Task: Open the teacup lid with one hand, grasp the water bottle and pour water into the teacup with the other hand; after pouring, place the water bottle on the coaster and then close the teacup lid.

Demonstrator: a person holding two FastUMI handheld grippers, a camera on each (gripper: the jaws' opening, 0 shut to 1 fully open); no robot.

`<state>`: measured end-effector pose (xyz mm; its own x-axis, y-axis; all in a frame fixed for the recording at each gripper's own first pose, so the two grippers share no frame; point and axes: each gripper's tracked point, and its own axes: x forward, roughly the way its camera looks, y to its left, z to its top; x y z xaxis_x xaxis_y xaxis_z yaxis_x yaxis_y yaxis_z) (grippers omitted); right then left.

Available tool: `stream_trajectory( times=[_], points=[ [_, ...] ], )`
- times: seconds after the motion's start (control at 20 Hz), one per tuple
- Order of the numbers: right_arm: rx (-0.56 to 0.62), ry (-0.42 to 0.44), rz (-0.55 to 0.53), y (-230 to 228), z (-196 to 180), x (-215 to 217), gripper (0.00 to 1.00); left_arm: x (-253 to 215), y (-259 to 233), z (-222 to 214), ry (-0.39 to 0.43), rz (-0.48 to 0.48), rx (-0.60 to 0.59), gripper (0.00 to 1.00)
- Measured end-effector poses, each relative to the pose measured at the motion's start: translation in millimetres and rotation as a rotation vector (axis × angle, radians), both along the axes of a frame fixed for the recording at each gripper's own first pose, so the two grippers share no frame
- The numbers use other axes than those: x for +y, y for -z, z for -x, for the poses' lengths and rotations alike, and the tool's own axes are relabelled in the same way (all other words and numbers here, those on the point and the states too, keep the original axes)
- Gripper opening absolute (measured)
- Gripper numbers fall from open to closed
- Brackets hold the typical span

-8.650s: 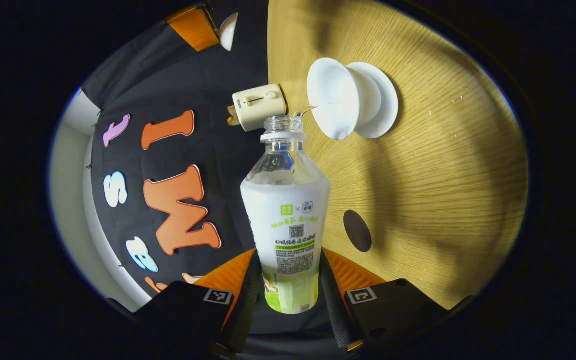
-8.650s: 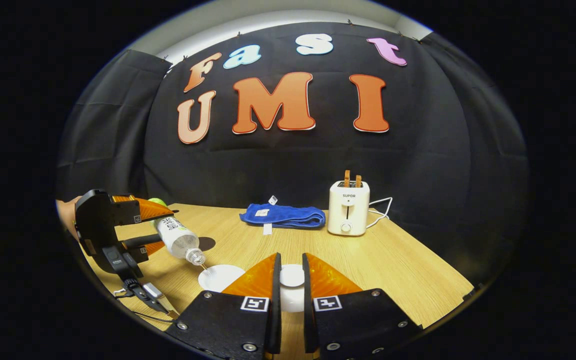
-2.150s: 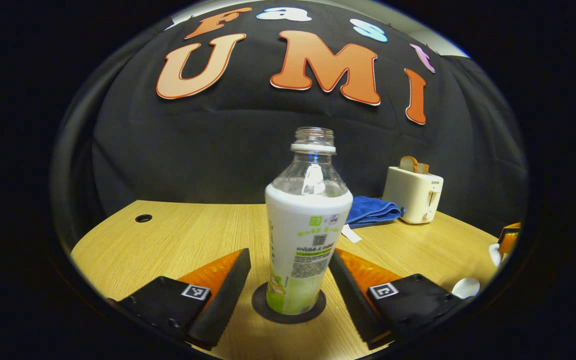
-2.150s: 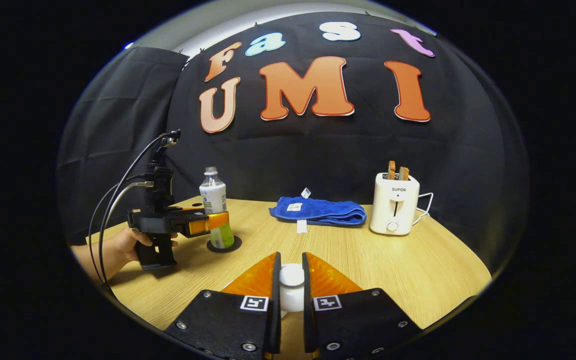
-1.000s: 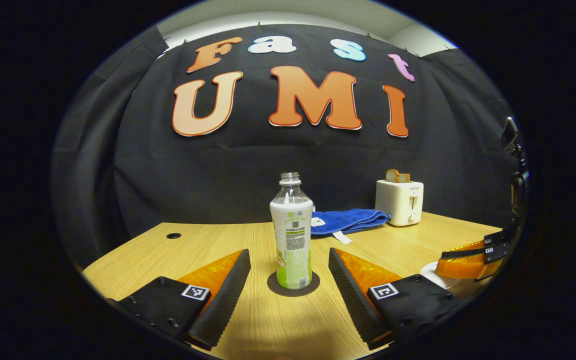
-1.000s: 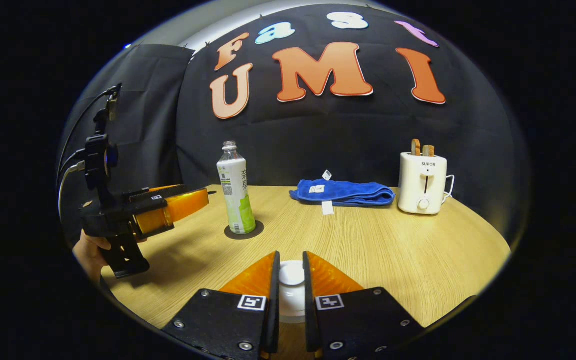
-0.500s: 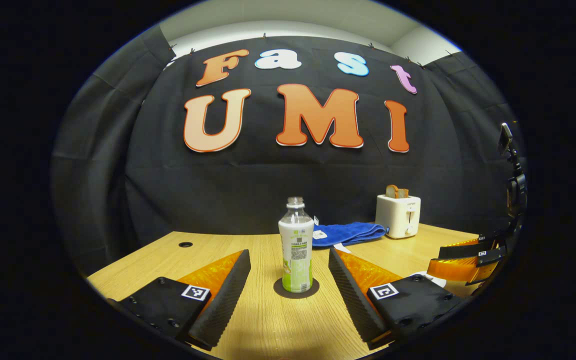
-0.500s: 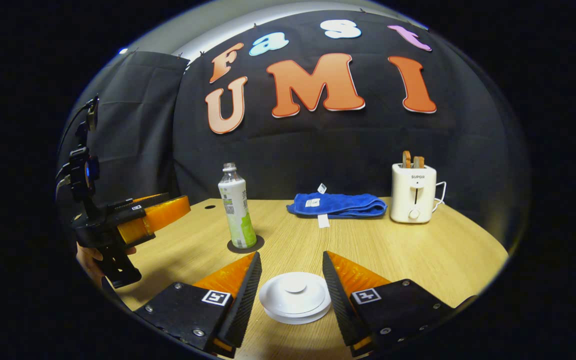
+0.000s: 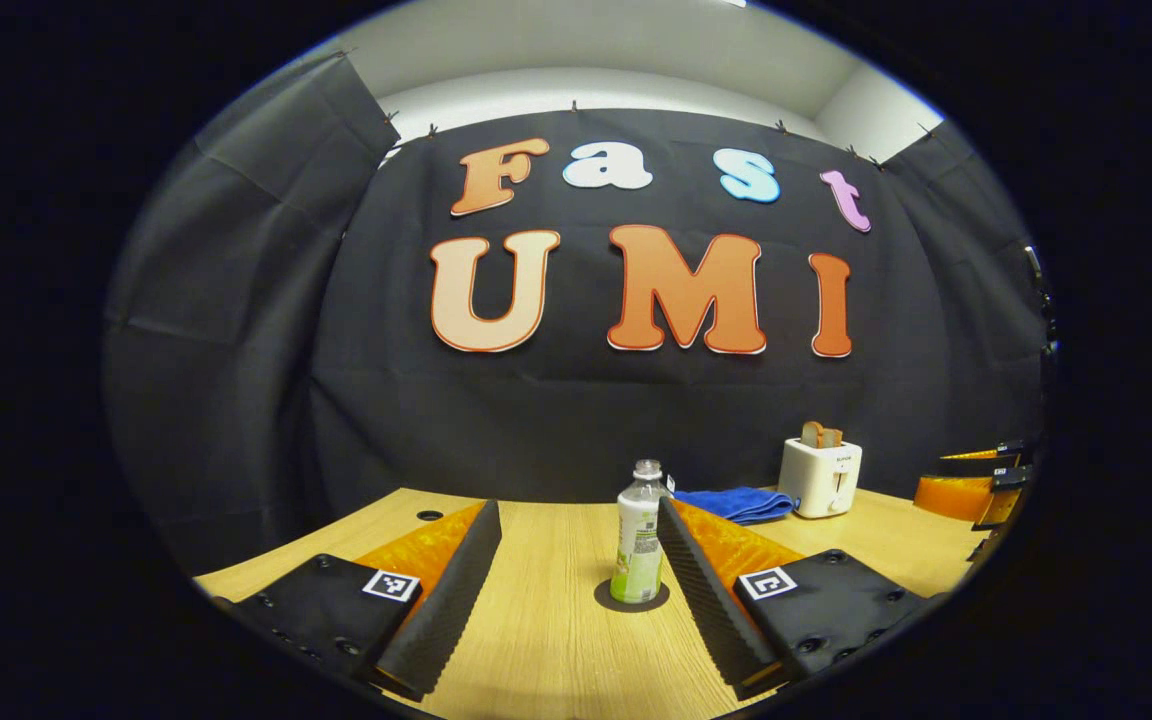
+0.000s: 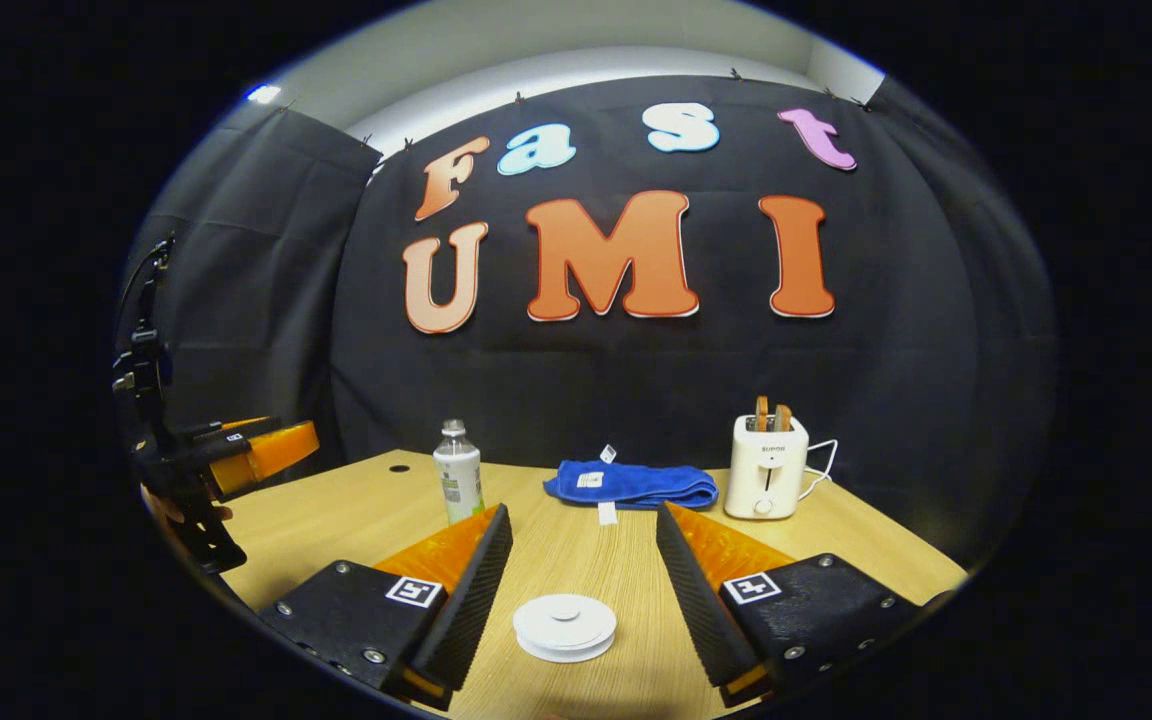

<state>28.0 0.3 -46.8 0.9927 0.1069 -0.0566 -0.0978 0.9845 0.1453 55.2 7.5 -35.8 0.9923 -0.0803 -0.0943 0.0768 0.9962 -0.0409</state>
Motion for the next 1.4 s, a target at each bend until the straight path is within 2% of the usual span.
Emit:
stream_trajectory(
  times=[0.35,0.6,0.85,1.4],
  points=[
    [-0.108,0.075,0.087,-53,11,-11,0.87,17,-43,35,-0.013,-0.036,-0.036,0.99],
    [-0.151,0.137,0.076,-70,17,-28,0.88,19,-68,55,-0.029,-0.070,-0.098,0.99],
    [-0.117,0.124,0.085,-51,17,-24,0.89,17,-71,60,-0.040,-0.088,-0.107,0.99],
    [-0.118,0.138,0.106,-52,26,-27,0.90,22,-52,64,-0.066,-0.065,-0.055,0.98]
  ],
)
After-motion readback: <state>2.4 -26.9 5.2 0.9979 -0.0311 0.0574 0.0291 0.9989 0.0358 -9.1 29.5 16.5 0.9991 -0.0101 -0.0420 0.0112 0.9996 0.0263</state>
